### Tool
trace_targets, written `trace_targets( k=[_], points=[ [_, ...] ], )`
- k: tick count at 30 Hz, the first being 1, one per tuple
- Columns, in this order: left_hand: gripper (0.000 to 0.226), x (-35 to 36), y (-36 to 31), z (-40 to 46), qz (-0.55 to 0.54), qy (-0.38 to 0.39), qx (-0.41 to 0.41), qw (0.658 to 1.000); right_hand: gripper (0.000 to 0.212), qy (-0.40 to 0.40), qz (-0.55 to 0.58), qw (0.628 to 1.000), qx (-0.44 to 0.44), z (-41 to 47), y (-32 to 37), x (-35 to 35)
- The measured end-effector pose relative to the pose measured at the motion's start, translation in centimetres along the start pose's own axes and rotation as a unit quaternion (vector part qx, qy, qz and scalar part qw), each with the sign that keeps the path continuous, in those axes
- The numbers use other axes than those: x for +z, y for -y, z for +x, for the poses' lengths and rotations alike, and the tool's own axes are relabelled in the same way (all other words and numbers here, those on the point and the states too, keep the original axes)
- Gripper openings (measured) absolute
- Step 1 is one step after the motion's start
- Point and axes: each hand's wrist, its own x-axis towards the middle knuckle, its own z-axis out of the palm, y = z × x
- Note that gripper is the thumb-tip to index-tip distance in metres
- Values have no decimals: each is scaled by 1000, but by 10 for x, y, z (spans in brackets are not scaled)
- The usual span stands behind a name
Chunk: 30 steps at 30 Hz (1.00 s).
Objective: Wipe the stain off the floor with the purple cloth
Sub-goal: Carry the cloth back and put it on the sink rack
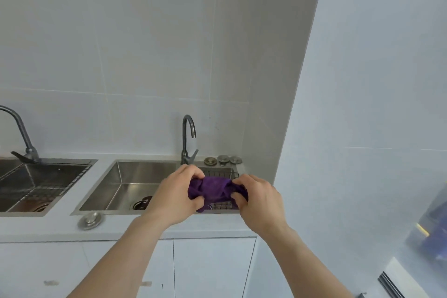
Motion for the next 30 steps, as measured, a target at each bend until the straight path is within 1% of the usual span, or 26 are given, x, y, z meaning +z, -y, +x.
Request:
trace_targets(
  k=[7, 12, 16, 22, 30],
  points=[
    [34, -15, 82, 91, -10, -7, 17, 1000, 16, -5, -18, 999, 39, 98, 26, 67],
    [32, -16, 139, 147, -20, 21, 15, 999, 13, 3, -16, 998, 68, 156, 41, 114],
    [31, -2, 174, 181, -31, 39, 11, 999, 11, 12, -7, 997, 82, 190, 37, 147],
    [32, 43, 220, 228, -36, 74, -13, 997, 9, 48, -2, 993, 112, 231, 2, 206],
    [29, 137, 279, 300, 9, 148, -88, 985, 12, 151, 11, 978, 145, 294, -85, 295]
  ],
)
